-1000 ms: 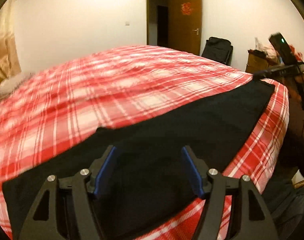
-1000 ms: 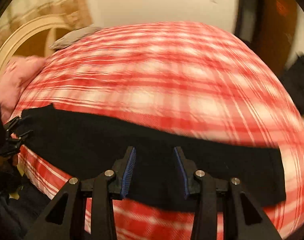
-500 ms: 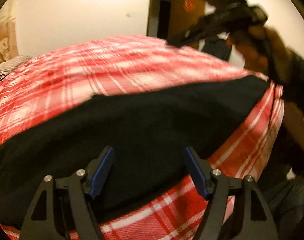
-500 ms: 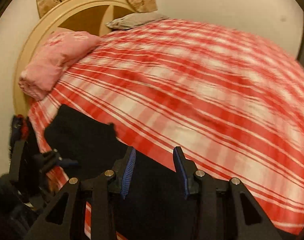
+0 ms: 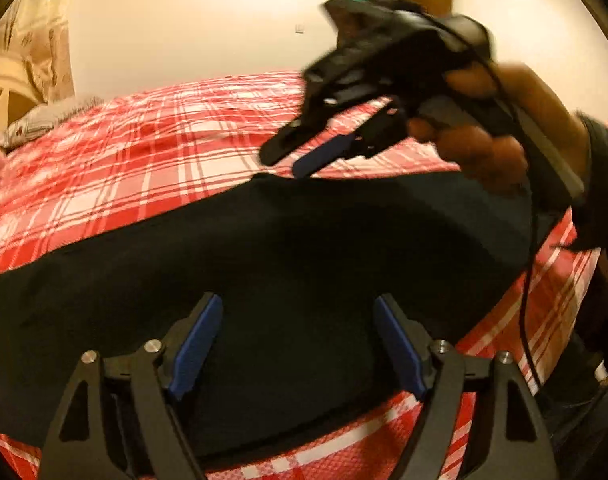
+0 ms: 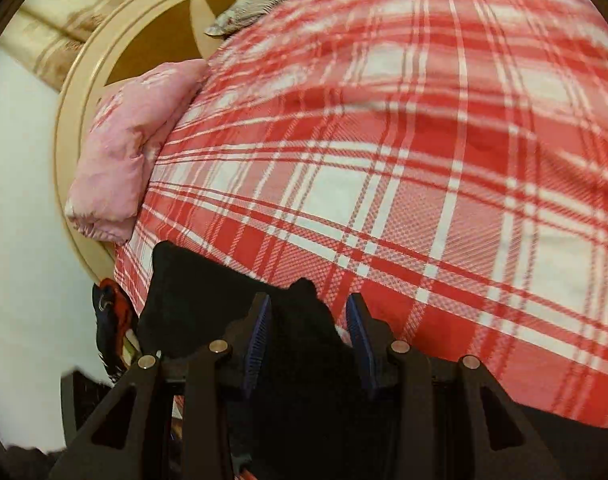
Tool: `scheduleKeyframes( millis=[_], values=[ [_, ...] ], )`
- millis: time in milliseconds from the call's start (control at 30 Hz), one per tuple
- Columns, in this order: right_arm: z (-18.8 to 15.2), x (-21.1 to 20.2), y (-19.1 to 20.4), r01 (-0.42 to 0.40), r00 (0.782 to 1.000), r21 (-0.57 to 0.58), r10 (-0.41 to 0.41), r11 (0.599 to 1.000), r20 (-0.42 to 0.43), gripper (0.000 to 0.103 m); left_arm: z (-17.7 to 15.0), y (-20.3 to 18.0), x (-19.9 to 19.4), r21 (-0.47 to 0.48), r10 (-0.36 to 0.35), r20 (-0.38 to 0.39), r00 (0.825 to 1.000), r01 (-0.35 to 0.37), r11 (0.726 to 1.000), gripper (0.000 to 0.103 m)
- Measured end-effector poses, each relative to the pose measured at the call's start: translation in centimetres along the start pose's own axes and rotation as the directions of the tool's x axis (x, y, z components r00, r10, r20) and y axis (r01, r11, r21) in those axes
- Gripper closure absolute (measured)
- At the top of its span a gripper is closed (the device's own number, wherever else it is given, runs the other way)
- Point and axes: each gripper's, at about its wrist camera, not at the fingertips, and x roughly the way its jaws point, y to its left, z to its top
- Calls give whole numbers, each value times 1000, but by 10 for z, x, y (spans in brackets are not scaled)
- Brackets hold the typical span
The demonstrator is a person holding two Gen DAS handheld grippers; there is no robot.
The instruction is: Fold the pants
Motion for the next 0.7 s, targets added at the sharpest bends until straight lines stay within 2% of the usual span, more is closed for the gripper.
scheduleKeyframes(
  millis=[100,133,167,200,367,467,500,700],
  values=[
    [2,14,-6,-50,998,57,52,997,-46,62,0,-2,0,18,1,-12,1000,0,1000,18],
    [2,16,-7,-70,996,69,73,995,-52,65,0,-1,-1,12,-8,-13,1000,8,1000,17],
    [1,17,-7,-86,995,86,90,993,-49,72,-1,1,-2,7,-15,-10,1000,15,1000,17],
    [0,16,-9,-111,992,114,116,987,-40,92,-2,1,-2,3,-20,-7,1000,20,1000,17],
    [-2,-14,15,-213,976,56,209,976,68,98,-2,3,-4,-24,-43,4,999,43,999,17],
    [-1,-27,38,-131,981,-51,137,990,139,100,-2,2,-4,-21,-49,8,999,49,999,13],
    [2,-23,35,-82,986,-40,87,996,145,100,-3,1,-3,-14,-48,8,999,48,999,13],
    [10,9,5,5,995,18,-7,1000,102,100,-4,-3,-3,-2,-35,8,999,35,999,12]
  ],
)
